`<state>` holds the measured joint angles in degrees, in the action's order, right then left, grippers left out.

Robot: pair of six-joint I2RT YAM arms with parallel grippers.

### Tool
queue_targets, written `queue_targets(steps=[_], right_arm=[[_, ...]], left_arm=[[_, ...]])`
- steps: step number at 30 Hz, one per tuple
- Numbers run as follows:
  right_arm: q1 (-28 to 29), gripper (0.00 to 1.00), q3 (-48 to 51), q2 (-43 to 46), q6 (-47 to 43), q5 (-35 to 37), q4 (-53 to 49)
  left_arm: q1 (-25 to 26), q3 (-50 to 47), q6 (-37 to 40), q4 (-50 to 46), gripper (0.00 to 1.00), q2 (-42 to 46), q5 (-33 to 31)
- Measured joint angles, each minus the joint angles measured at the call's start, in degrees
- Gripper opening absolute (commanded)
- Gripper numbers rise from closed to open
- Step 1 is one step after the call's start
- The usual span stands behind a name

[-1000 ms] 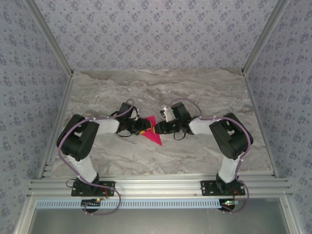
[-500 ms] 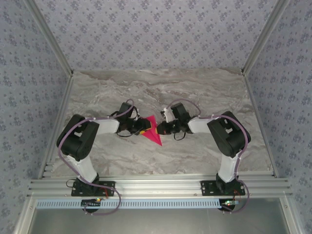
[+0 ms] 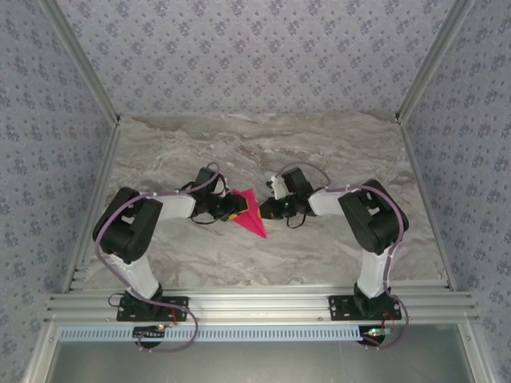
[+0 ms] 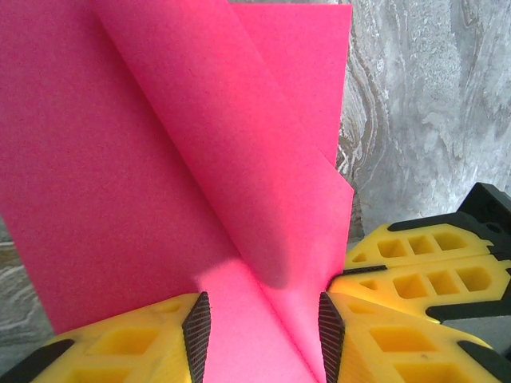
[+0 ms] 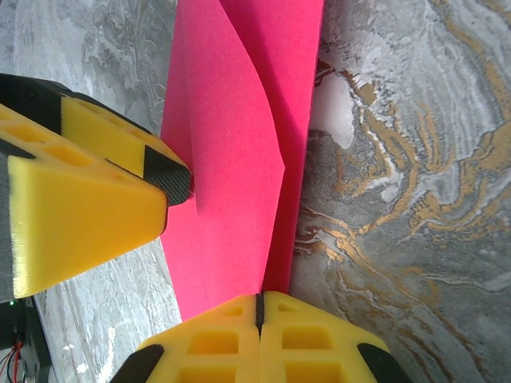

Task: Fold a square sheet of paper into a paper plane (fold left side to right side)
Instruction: Fourth fold the wing at the center of the table.

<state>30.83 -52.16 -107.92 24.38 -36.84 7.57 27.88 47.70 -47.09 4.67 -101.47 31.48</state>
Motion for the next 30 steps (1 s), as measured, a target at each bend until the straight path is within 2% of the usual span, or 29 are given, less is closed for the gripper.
queue_targets(steps=[30], right_arm=[[1.20, 0.02, -0.66, -0.61, 0.26, -0.04, -0.61]], left_arm=[[0.00, 0.04, 0.13, -0.13, 0.42, 0.00, -0.02]])
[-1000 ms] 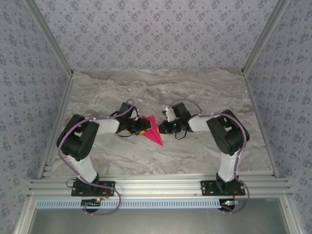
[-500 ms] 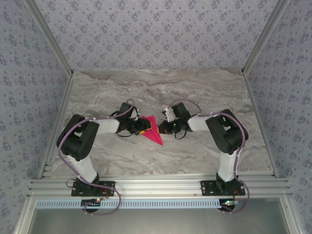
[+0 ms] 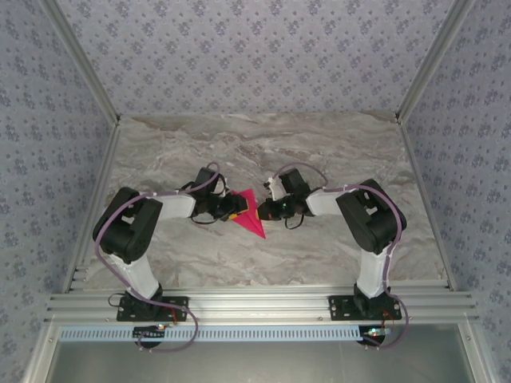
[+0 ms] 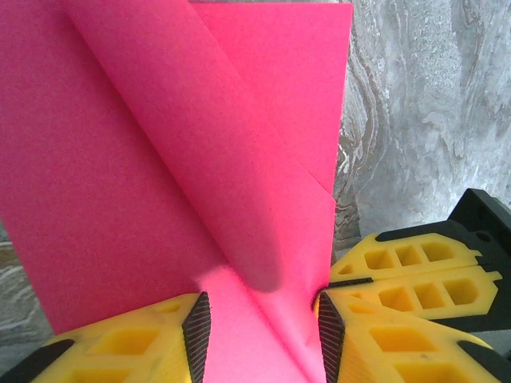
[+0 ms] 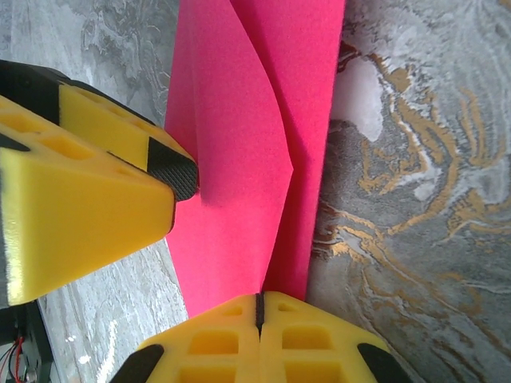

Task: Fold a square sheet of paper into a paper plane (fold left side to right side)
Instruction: Fourth fold the wing at the center of the table.

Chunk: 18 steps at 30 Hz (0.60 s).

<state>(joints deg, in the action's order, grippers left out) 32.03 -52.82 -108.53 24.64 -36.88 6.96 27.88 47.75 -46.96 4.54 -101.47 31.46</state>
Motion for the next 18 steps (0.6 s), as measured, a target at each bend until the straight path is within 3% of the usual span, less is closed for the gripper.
queue_targets(steps=[18], right_arm=[[0.15, 0.01, -1.75, 0.00, -0.90, 2.01, -4.11]], left_arm=[[0.00, 0.00, 0.00, -0.02, 0.42, 0.00, 0.00]])
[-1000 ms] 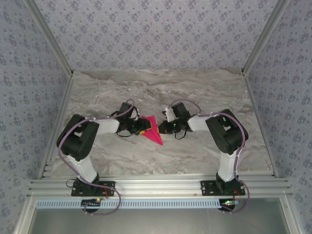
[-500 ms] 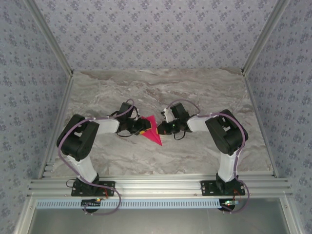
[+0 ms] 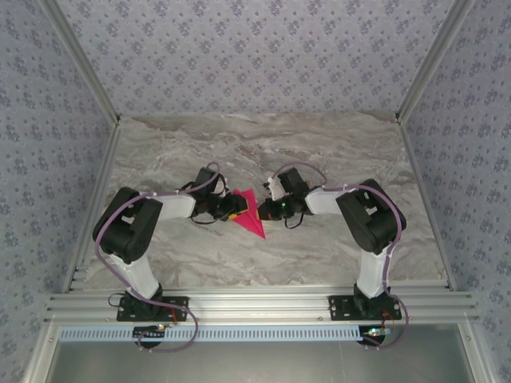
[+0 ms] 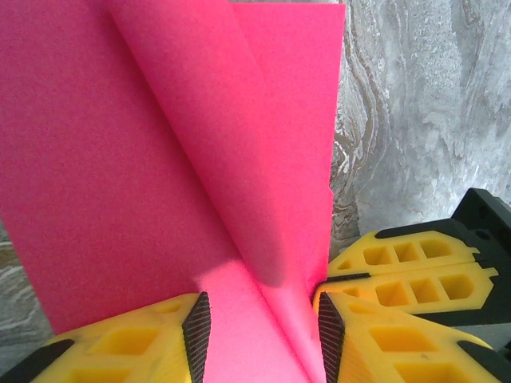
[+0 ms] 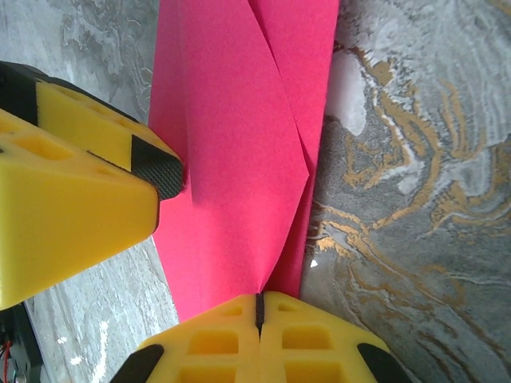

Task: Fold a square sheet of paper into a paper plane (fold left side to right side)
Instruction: Fourth fold the wing at the center of the table.

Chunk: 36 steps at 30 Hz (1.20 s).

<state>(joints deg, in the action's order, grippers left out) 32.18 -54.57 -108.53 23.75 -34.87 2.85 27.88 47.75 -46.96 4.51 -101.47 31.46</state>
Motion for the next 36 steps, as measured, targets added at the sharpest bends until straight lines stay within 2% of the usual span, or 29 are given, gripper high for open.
queue_targets(steps=[36], right_arm=[[0.98, 0.01, -2.71, -0.35, -1.95, 2.38, -4.66]], left_arm=[[0.00, 0.00, 0.02, 0.00, 0.42, 0.00, 0.00]])
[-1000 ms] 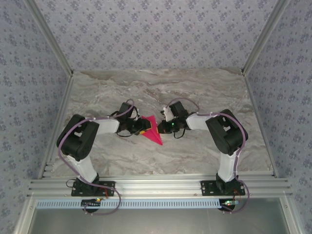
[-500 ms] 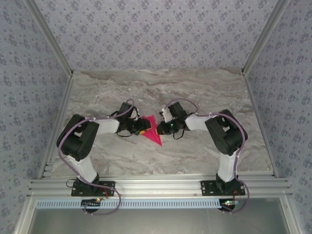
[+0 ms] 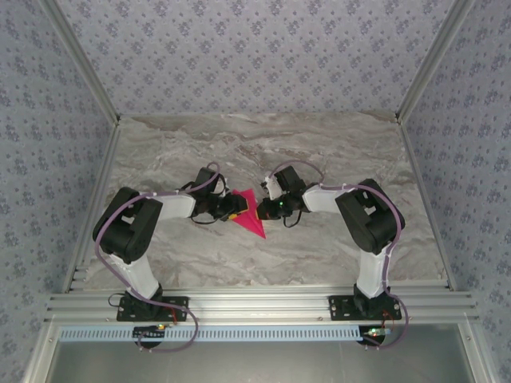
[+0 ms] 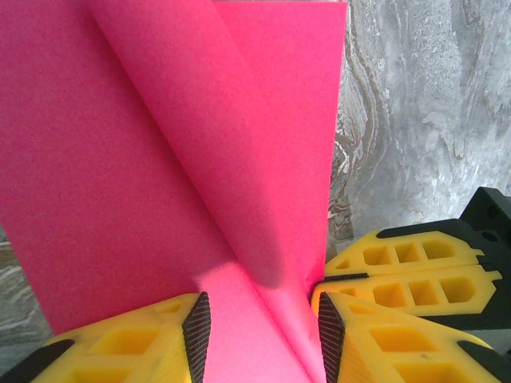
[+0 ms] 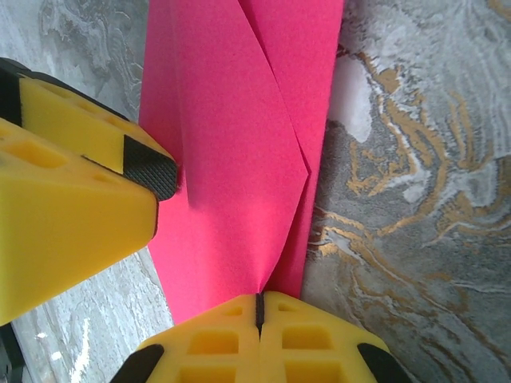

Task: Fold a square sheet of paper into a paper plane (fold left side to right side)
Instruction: Fourth fold the wing at the center of the table.

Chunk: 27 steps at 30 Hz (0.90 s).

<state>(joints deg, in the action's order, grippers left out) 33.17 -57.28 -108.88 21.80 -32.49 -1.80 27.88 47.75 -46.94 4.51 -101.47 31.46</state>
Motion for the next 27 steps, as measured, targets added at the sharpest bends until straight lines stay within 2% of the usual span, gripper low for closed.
queue_targets(steps=[27], right_arm=[[0.52, 0.01, -1.11, 0.00, -0.83, 1.05, -1.95]], left_arm=[[0.00, 0.00, 0.00, 0.00, 0.42, 0.00, -0.02]])
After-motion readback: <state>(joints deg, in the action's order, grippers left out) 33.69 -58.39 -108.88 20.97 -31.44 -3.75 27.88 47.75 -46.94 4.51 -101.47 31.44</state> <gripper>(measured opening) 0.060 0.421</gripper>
